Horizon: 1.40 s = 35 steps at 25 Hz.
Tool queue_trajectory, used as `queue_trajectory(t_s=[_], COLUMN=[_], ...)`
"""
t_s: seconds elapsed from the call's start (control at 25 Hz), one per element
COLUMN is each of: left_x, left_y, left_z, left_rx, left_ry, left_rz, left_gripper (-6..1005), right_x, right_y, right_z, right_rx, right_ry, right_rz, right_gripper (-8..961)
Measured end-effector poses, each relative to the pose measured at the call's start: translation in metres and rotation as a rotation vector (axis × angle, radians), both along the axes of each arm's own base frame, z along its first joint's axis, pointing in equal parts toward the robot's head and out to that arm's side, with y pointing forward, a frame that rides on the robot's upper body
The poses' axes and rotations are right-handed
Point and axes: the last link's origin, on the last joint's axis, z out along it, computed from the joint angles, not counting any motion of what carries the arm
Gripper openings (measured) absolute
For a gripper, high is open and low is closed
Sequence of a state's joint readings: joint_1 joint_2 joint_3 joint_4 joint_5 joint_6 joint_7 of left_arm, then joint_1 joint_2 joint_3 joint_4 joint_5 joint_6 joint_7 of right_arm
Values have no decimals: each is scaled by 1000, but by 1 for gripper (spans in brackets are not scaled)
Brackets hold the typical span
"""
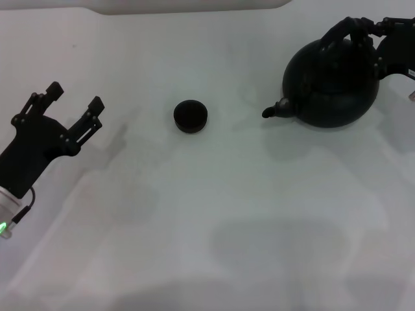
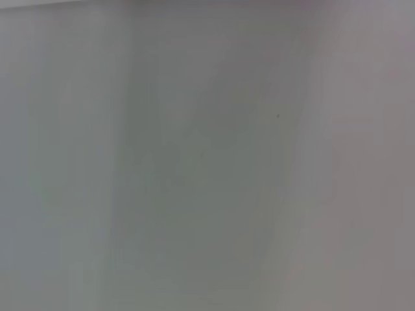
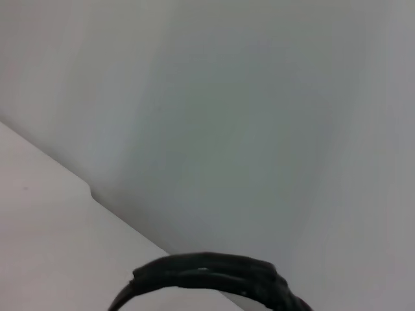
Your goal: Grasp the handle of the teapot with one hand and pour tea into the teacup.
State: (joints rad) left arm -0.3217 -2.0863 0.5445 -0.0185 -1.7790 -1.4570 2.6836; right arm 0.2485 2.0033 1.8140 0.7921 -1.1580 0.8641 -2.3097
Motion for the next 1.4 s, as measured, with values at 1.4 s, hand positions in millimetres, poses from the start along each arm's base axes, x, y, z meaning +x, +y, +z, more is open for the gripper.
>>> queue_trajectory(t_s=[1.4], left_x=[1], left_y=[3], left_z=[1], left_rx=[12], left_ry=[-9], left_rz=[3], left_gripper=[847], right_x=[34], right_y=[-14], right_z=[22], right_rx=[56], right_ry=[26], right_rz=[-71], right_gripper=[425])
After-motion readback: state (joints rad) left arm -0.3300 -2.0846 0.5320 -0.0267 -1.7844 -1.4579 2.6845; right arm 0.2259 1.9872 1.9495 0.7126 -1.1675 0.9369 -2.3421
